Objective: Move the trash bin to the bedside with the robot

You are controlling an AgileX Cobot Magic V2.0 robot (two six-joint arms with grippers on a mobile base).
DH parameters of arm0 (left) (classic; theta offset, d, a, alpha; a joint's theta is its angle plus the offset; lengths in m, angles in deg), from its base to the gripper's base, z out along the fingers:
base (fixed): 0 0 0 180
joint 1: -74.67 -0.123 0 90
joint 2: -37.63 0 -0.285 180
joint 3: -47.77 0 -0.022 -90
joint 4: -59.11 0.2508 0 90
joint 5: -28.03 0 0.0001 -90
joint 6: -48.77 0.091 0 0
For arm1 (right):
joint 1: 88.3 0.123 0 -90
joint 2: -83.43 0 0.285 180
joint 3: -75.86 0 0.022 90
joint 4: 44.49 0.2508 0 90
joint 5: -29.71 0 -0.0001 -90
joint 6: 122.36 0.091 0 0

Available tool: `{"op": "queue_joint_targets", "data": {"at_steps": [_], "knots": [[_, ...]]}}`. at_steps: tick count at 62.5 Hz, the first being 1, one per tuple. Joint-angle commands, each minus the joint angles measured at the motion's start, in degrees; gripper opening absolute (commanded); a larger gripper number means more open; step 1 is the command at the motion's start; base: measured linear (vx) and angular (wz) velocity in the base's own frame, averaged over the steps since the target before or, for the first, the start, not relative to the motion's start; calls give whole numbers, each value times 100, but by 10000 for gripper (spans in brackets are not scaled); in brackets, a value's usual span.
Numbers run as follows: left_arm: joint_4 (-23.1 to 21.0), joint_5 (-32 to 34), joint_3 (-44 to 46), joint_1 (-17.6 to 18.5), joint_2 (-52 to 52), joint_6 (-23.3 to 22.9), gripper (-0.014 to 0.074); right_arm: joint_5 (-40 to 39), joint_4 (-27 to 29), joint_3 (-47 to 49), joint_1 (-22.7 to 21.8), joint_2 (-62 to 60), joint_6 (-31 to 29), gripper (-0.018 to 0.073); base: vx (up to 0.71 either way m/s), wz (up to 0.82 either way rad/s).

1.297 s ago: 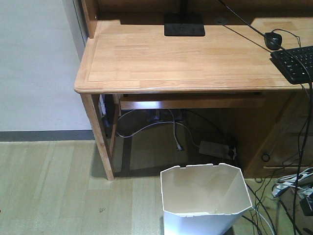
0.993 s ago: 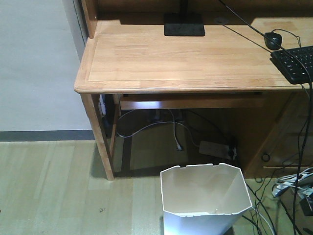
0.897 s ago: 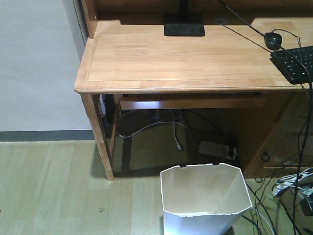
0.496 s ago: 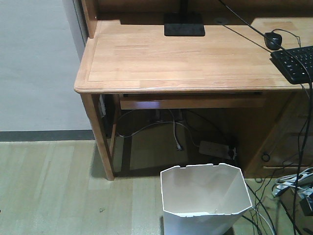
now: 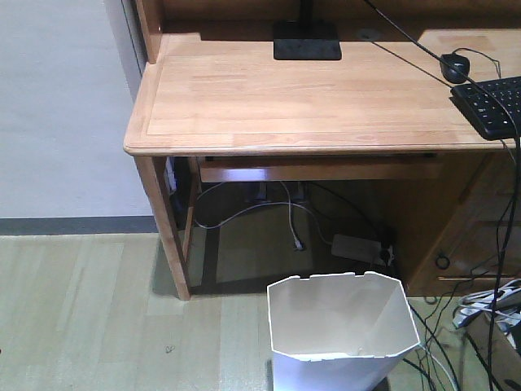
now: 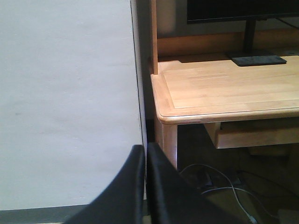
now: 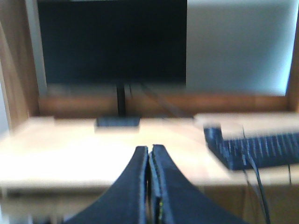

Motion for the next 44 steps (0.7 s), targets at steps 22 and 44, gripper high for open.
{"op": "queue_joint_targets", "data": {"at_steps": [22, 44], "knots": [[-23, 392, -108, 13, -81, 0, -6, 390, -18, 1830, 5, 2095, -100, -9, 0, 0], [-23, 392, -108, 13, -81, 0, -6, 737, -5, 2645, 5, 3551, -100, -9, 0, 0]]}}
